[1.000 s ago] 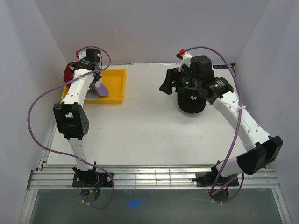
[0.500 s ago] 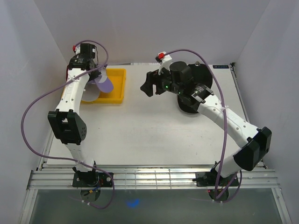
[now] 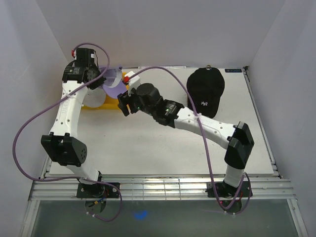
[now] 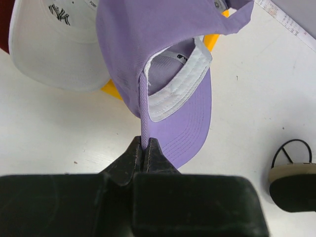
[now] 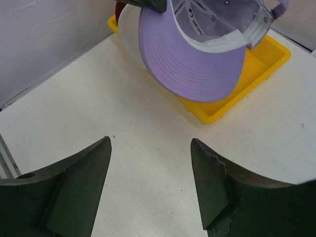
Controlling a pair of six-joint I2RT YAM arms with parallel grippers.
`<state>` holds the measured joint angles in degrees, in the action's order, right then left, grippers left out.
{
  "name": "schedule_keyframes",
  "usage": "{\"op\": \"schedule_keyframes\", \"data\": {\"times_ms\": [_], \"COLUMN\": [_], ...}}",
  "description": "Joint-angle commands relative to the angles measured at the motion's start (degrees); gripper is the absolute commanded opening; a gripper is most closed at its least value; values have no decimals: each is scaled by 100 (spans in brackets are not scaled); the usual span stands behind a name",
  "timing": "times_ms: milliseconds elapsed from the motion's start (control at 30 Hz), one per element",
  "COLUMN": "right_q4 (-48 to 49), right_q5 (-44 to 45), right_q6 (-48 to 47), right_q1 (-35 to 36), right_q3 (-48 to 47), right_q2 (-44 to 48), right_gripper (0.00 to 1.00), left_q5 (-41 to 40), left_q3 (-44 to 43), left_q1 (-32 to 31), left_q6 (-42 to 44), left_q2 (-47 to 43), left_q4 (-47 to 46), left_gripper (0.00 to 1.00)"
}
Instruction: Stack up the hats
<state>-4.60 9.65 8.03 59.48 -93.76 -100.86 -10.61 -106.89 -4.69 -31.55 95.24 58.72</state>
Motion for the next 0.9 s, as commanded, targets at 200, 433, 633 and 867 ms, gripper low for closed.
{"op": "schedule_keyframes", "data": {"times_ms": [200, 433, 633, 867], "right_q4": [653, 469, 170, 144], "right_q5": [1522, 2198, 2401, 2507], "right_q6": [-1153, -1585, -1787, -1972], "right_q1": [845, 1083, 1092, 1092], "right_q3": [-1214, -1988, -2209, -2068], "right_q2": [-935, -1515, -1718, -1744], "right_gripper": [71, 72, 71, 68], "left_q5": [796, 990, 1298, 1580], "left_q3": [687, 1065, 1170, 1285], "left_q1": [-32, -32, -32, -41], "left_q6": [-255, -238, -246, -290], "left_q2": [-1060, -1473, -1737, -1886], "left_q4": [-45, -62, -54, -62], "left_gripper": [0, 0, 0, 0]}}
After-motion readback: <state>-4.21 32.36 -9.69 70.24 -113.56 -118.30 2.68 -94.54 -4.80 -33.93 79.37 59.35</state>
